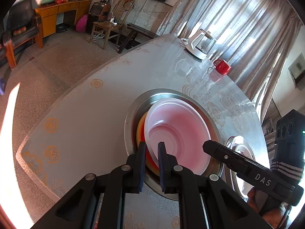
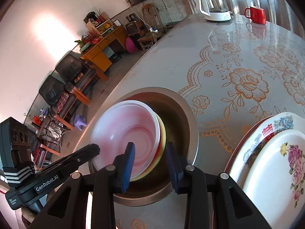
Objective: Organize plates and bowls
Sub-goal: 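Lower the red bowl into the yellow bowl inside the steel bowl, then open both tools and move them to the steel bowl rim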
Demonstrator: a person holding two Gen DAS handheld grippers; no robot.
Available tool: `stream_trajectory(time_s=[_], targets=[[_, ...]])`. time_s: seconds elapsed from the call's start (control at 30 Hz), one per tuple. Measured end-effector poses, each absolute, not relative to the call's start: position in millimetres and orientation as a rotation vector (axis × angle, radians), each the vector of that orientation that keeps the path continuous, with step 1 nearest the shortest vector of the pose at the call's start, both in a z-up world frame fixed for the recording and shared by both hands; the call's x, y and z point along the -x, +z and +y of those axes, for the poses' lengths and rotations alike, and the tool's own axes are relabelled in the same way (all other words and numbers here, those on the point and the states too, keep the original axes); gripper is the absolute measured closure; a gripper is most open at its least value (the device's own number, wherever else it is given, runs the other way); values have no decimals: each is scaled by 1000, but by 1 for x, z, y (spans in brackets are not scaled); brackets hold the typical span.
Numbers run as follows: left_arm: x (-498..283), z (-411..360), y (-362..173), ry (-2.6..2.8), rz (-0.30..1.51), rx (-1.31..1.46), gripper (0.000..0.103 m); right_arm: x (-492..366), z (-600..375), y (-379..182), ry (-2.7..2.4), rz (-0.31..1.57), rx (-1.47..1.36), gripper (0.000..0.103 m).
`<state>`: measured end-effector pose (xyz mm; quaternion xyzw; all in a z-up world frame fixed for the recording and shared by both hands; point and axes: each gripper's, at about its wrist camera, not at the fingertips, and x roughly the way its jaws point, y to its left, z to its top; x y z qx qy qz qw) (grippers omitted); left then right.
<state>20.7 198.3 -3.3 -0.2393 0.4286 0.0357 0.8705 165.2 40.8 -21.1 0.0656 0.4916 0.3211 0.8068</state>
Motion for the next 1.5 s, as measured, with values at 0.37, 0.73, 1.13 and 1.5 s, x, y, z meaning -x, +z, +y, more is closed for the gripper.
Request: stream_trajectory(time_s=[0.37, 0.73, 1.13, 1.5], targets=[[-25, 194, -7, 66, 899, 483, 91, -161, 48, -20, 638, 998, 2, 77], [-30, 187, -8, 95, 893, 425, 89, -159, 50, -15, 607, 951, 63, 78], [-29, 183, -8, 105, 894, 400, 88, -155, 52, -17, 598, 930, 83, 78], [-27, 182, -8, 127, 884, 372, 88, -153, 35, -9, 620, 938, -9, 74]])
